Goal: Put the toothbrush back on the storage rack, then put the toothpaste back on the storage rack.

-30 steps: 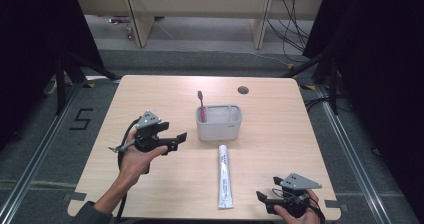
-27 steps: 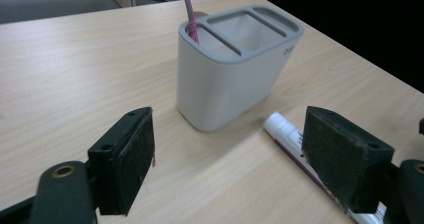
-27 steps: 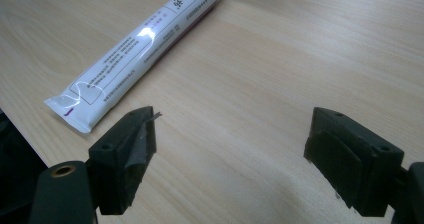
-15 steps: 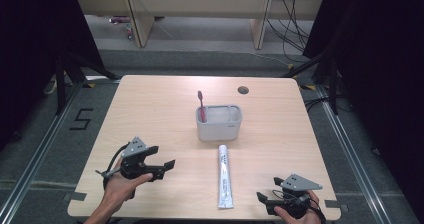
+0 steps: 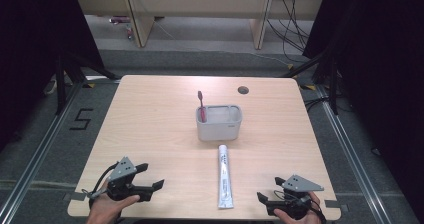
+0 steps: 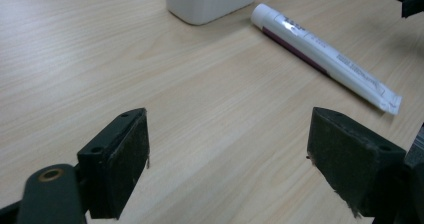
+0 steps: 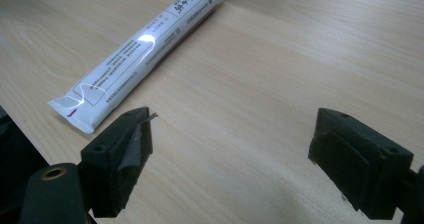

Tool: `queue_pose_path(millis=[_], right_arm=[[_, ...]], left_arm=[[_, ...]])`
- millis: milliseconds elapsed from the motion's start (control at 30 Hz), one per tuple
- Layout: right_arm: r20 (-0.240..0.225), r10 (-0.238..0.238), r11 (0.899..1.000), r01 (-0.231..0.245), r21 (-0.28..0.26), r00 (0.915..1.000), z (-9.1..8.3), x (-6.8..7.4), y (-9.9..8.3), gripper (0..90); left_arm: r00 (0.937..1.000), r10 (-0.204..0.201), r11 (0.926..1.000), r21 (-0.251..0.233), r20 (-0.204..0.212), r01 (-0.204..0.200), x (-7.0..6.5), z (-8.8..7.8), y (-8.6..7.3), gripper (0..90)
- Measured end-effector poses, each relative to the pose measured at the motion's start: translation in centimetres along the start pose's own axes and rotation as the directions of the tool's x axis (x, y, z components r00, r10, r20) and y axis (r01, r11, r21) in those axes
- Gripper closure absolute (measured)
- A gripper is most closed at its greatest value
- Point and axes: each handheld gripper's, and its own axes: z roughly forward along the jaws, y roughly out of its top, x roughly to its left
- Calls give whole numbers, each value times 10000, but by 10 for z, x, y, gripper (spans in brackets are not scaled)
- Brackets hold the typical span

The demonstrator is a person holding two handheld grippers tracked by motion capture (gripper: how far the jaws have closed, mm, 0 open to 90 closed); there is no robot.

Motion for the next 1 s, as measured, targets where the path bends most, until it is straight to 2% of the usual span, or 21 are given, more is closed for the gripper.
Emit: queue_pose_path(millis=[33,67,100,133,167,267,300,400,433,500,533,567,600,700,733,767,800,833,867,900,1000], right_arm=[[3,-359,9992,359,-154,9994,1,-2,0,188],[-17,-356,9992,355,-156,9994,1,-2,1,189],[4,-591,9980,591,-205,9983,1,-4,1,190],[4,-591,9980,591,-205,9983,1,-4,1,190],[-98,-365,9993,364,-78,9993,1,-3,1,190],[-4,-587,9981,587,-194,9983,1,-4,1,193],[-87,-401,9992,400,-92,9992,1,-3,1,194],[23,-539,9985,539,-121,9985,1,-3,1,194],[-31,-189,9998,189,24,9998,1,-1,2,196],[62,-392,9992,392,-30,9992,1,-2,2,197],[-49,-186,9998,186,-58,9998,2,0,2,198],[63,-585,9982,586,-94,9983,1,-3,3,198],[1,-380,9993,379,-63,9993,1,-1,3,200],[-2,-539,9984,539,-197,9985,2,-3,4,221],[-144,-249,9996,247,-135,9996,3,0,4,228],[-153,-177,9998,175,-113,9997,4,0,4,230],[-289,-437,9990,434,-136,9986,4,-1,5,239],[-490,-156,9998,151,-107,9987,4,2,5,263],[-638,-205,9997,196,-154,9977,4,3,6,297],[-780,-523,9984,506,-243,9956,4,2,7,339],[-1072,-806,9960,760,-459,9910,2,8,13,450]], left_arm=[[10000,-57,10000,18,-58,57,0,-1,-2,167],[10000,-8,10000,66,-15,8,1,-2,-4,167],[10000,-85,10000,-17,47,86,1,-3,-7,167],[10000,-85,10000,-17,47,86,1,-3,-7,167],[9999,-151,9999,27,-52,151,0,-6,-9,168],[9999,-143,9999,75,-45,143,-1,-10,-13,167],[10000,-92,9999,96,-37,92,-1,-12,-14,167],[9998,-180,9998,101,56,179,-3,-13,-16,167],[9999,-156,9999,74,54,156,-4,-15,-17,167],[9999,-114,9999,103,-6,114,-4,-17,-17,168],[9999,-163,9998,59,6,163,-4,-18,-18,168],[9998,-178,9998,48,-33,178,-5,-19,-18,167],[9998,-180,9998,66,-34,180,-4,-19,-18,168],[9999,-119,9999,123,-37,119,-3,-19,-19,167],[9999,-153,9998,116,-70,153,-3,-19,-19,168],[9999,-121,9998,155,-102,122,-3,-19,-19,167],[9997,-163,9997,195,-168,166,-3,-19,-20,168],[9997,-161,9996,234,-188,166,-3,-19,-21,168],[9998,-157,9996,216,-138,160,-3,-18,-22,168],[9998,-145,9996,255,-127,149,-3,-18,-22,169],[9999,16,9990,436,-145,-10,-4,-17,-24,170]])
